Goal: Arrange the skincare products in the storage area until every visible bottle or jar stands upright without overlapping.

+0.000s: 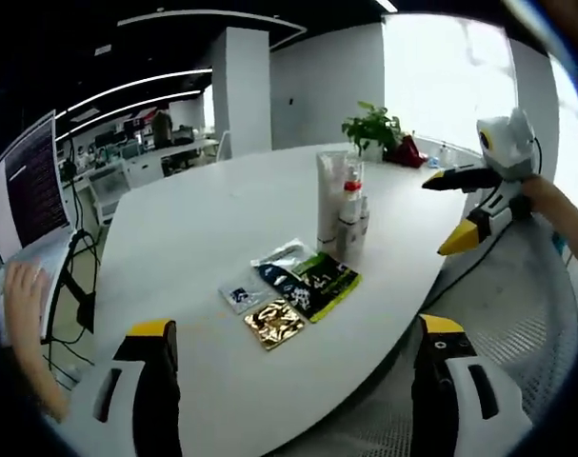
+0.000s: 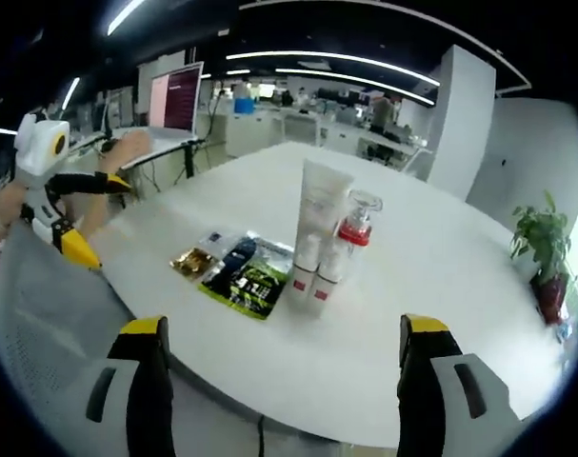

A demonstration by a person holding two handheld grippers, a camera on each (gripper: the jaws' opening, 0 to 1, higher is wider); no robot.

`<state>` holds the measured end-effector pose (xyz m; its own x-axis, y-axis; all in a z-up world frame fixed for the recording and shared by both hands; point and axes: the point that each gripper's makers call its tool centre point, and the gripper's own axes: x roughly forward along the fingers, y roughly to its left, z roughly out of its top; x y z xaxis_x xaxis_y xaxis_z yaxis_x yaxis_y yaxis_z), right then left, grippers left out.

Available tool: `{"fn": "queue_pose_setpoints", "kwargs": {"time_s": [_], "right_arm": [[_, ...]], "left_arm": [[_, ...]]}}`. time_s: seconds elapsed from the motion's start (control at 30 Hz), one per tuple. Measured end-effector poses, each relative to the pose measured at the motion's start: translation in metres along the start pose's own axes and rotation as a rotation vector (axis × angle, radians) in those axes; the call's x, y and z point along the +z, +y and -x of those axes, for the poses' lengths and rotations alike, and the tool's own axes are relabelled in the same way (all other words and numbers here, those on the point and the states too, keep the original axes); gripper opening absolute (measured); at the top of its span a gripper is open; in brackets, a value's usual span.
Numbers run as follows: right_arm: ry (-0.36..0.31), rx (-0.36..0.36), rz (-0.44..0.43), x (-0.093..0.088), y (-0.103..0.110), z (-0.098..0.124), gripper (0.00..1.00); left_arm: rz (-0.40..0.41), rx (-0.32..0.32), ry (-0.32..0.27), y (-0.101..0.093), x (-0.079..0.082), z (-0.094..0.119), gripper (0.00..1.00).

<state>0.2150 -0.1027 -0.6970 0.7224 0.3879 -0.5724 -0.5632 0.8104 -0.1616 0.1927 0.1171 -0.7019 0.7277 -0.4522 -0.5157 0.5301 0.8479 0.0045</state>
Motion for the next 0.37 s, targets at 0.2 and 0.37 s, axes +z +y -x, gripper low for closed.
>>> {"fn": "queue_pose_setpoints", "kwargs": {"time_s": [0.2,0.37], "right_arm": [[0.001,0.010,-0.007,-0.0008,0.0028,-0.0006,1.00],[0.000,0.016,-0.021,-0.0012,0.0046,0.0003,1.00]], "left_arm": [[0.007,-0.006,0.007,-0.0003,-0.0021,-0.0002,0.99],[0.005,-0.021,0.021,-0.0038,-0.0047,-0.0011,0.99]]}}
